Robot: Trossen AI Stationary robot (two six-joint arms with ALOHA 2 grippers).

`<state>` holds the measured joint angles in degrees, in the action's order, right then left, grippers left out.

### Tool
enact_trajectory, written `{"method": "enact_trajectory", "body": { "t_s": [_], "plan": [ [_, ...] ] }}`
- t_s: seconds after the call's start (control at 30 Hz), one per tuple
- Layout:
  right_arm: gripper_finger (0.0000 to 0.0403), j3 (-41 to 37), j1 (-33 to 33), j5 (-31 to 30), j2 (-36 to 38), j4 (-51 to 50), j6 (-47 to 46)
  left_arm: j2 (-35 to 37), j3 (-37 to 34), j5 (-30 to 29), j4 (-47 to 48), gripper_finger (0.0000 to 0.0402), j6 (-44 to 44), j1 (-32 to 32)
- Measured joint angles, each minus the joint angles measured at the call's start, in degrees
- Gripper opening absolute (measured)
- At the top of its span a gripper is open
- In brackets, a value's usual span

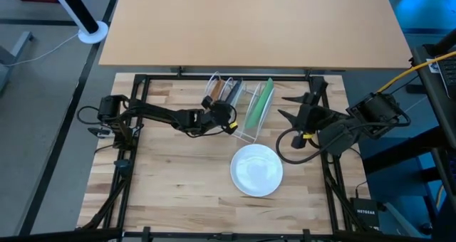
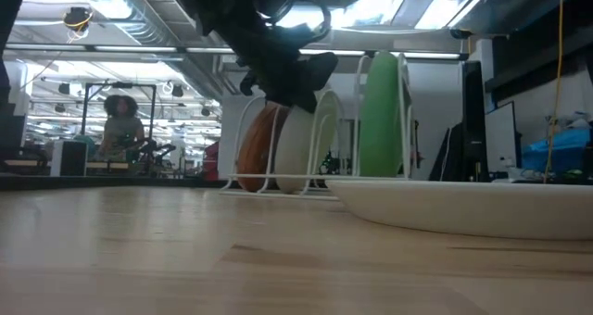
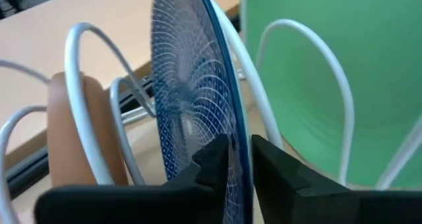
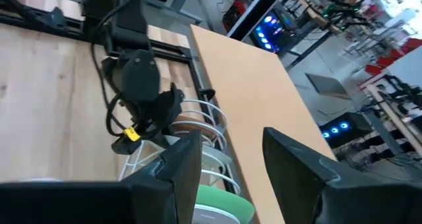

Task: Sort dishes
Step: Put the blue plate in the dish rack

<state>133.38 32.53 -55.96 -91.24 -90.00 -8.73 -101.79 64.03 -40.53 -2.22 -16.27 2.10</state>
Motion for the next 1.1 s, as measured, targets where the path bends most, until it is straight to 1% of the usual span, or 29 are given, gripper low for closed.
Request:
{"method": "enact_trajectory", "body": {
  "t_s": [0.23,0.47,0.83,1.1],
  "plan": [
    [0.0166,0.0,0.0,3.0,0.0,0.0,-0.5,0.0,0.0,1.4,0.1,0.0109,0.9,-0.7],
    [0.0166,0.0,0.0,3.2,0.0,0.0,-1.5,0.0,-0.1,0.8,0.4,0.0141,10.9,-2.7],
    [0.0166,0.0,0.0,3.1,0.0,0.0,-1.5,0.0,0.4,0.9,0.2,0.0148,21.8,-6.4],
    [0.0166,0.0,0.0,3.1,0.0,0.0,-1.5,0.0,1.3,-2.5,0.2,0.0148,27.2,-8.5]
  ]
}}
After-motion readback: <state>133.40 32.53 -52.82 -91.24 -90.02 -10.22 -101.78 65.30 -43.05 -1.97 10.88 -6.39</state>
